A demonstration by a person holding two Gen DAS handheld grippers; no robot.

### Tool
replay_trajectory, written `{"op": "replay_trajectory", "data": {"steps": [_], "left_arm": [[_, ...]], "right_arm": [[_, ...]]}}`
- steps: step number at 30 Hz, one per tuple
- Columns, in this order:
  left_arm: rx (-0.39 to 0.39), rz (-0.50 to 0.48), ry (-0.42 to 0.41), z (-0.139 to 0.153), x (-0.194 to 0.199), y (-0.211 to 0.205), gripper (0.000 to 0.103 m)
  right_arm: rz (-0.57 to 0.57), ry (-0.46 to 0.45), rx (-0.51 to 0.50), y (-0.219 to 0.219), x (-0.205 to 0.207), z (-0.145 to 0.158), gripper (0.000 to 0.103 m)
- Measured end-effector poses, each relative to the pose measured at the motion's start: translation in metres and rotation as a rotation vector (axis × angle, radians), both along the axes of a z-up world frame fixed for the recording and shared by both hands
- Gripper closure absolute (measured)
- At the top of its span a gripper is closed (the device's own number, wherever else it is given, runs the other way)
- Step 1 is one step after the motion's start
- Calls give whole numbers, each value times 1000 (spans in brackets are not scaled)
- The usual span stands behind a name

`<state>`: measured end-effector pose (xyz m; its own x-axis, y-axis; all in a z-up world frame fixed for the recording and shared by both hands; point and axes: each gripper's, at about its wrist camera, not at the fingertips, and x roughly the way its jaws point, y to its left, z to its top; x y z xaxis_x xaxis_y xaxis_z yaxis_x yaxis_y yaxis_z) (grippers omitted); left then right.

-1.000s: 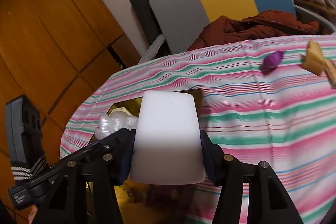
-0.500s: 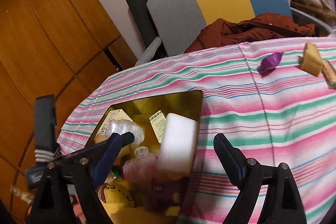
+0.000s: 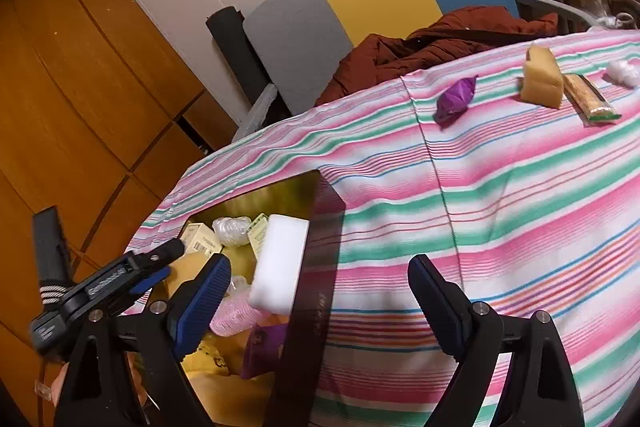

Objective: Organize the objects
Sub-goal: 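Open both tools to drop the bundle and white block into the tray, then move both tools back toward the remaining items on the cloth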

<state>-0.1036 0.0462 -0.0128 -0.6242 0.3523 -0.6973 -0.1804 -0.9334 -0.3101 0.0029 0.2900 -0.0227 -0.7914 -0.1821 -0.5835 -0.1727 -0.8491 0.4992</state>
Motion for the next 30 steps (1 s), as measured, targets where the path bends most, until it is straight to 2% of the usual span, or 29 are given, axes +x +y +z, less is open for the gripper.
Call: {"op": "replay_trajectory", "data": {"steps": [5, 10, 19, 26, 30], "left_arm": [[7, -6, 24, 0, 22, 3, 40], [-19, -11, 42, -1, 41, 6, 40], [-11, -12, 42, -1, 58, 7, 40], [-38, -66, 53, 2, 70, 32, 40], [-62, -112, 56, 3, 76, 53, 40]], "right_arm": [[5, -18, 4, 0, 2, -4, 12], [26, -21, 23, -6, 3, -4, 12], [34, -20, 77, -12, 7, 0, 12], [6, -44, 143, 1, 10, -2, 12], [-36, -68, 161, 22, 13, -6, 12]]}}
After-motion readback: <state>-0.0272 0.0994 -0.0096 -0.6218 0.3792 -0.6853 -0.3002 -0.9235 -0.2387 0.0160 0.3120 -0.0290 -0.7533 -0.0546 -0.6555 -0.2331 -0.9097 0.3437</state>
